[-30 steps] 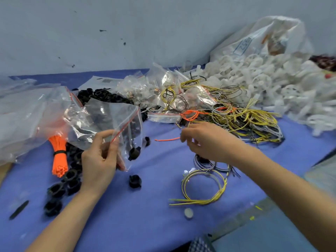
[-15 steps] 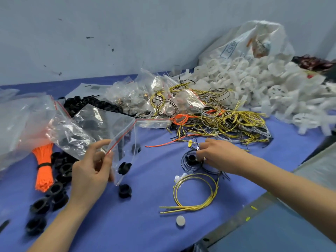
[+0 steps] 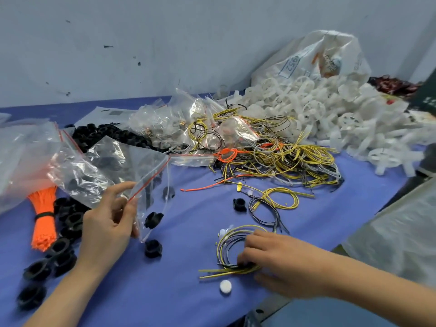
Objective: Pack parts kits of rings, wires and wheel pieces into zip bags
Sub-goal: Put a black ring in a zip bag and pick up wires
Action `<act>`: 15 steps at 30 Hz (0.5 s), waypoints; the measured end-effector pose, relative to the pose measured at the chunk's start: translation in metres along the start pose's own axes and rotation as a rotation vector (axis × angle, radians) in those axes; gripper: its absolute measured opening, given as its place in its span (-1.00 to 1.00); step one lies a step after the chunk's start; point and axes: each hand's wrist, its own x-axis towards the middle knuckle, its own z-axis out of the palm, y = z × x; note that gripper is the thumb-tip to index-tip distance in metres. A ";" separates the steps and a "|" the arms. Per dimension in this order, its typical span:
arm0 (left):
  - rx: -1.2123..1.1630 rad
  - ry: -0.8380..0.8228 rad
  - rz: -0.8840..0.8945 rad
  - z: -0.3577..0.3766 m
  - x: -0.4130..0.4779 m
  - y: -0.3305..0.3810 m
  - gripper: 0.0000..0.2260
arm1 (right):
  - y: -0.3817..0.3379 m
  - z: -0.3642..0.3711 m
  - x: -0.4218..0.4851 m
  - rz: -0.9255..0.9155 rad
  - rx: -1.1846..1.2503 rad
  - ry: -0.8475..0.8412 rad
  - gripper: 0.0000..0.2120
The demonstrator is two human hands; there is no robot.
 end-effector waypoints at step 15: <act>-0.002 -0.005 -0.057 0.001 -0.003 -0.004 -0.66 | 0.056 -0.051 0.015 0.646 0.755 0.383 -0.88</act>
